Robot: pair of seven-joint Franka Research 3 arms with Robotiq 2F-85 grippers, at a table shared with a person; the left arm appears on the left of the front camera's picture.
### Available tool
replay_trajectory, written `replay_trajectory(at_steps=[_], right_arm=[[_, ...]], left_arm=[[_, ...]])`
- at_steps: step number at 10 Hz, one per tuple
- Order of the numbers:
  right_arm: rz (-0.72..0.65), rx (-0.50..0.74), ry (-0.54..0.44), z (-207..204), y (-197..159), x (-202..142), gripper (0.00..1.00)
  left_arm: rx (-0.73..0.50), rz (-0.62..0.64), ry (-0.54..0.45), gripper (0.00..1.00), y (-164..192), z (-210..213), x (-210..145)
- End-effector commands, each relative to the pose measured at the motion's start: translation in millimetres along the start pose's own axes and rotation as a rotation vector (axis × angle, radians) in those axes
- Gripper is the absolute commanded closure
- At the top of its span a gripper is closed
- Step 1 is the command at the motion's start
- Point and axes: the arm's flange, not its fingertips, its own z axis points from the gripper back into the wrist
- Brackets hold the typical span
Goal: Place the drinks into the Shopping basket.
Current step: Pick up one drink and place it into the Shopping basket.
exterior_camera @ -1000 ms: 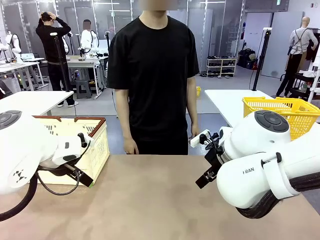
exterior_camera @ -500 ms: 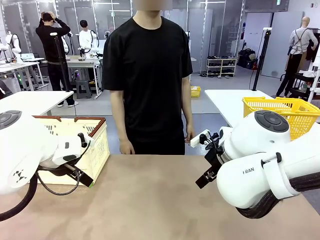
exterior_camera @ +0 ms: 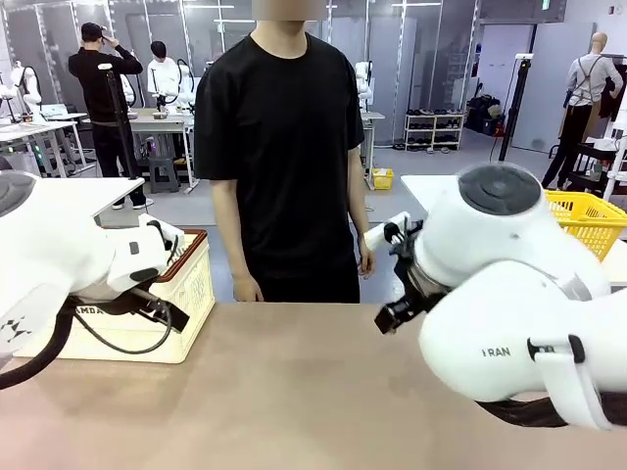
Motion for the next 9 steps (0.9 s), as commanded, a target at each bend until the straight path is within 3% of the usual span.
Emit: replay_trajectory(at_steps=[1, 3, 5, 7, 9], right_arm=[[-0.120, -0.055, 0.017, 26.3, 22.9, 27.8, 0.00], [-0.178, 0.033, -0.027, 51.4, 25.3, 37.7, 0.00], [-0.234, 0.044, -0.014, 58.4, 27.5, 40.4, 0.00], [-0.188, 0.000, -0.022, 55.4, 23.9, 35.6, 0.00], [-0.132, 0.019, 0.025, 33.8, -3.9, 18.3, 0.00]], left_arm=[[0.059, 0.084, -0.015, 0.00, -23.3, 29.3, 9.1], [0.019, 0.135, -0.051, 0.00, -31.1, 49.5, 18.3], [0.007, 0.135, -0.060, 0.00, -32.3, 53.4, 19.6], [-0.023, 0.090, -0.049, 0.00, -29.9, 50.3, 14.3], [0.013, 0.086, -0.009, 0.00, -9.6, 34.7, -0.9]])
